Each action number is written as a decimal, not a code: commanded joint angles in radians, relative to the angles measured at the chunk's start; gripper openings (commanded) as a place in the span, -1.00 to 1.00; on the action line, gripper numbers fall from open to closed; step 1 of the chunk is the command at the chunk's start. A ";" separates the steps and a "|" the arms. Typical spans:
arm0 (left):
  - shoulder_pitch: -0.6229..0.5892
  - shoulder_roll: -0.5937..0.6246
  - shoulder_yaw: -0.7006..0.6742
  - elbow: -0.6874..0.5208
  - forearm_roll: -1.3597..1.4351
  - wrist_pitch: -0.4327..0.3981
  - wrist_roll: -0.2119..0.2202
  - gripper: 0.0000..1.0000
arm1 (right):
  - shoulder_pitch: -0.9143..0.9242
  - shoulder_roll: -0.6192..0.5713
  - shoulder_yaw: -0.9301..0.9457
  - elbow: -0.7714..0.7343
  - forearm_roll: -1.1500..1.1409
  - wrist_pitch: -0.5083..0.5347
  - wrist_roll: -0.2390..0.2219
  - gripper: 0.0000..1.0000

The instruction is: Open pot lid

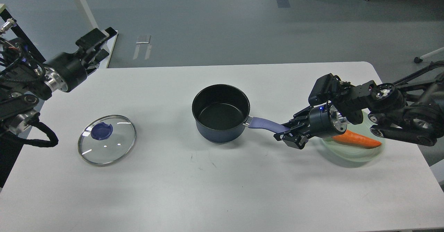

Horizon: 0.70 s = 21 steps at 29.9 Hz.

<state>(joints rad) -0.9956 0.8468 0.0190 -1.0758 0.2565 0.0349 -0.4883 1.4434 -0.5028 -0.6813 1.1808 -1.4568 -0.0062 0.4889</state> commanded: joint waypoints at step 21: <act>0.118 -0.095 -0.197 0.160 -0.341 -0.231 0.017 0.99 | -0.084 -0.303 0.417 0.010 0.832 -0.005 0.000 0.96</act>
<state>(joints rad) -0.8948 0.7600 -0.1439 -0.9154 -0.0746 -0.1964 -0.4754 1.4598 -0.7712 -0.4086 1.1956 -0.8235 -0.0065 0.4885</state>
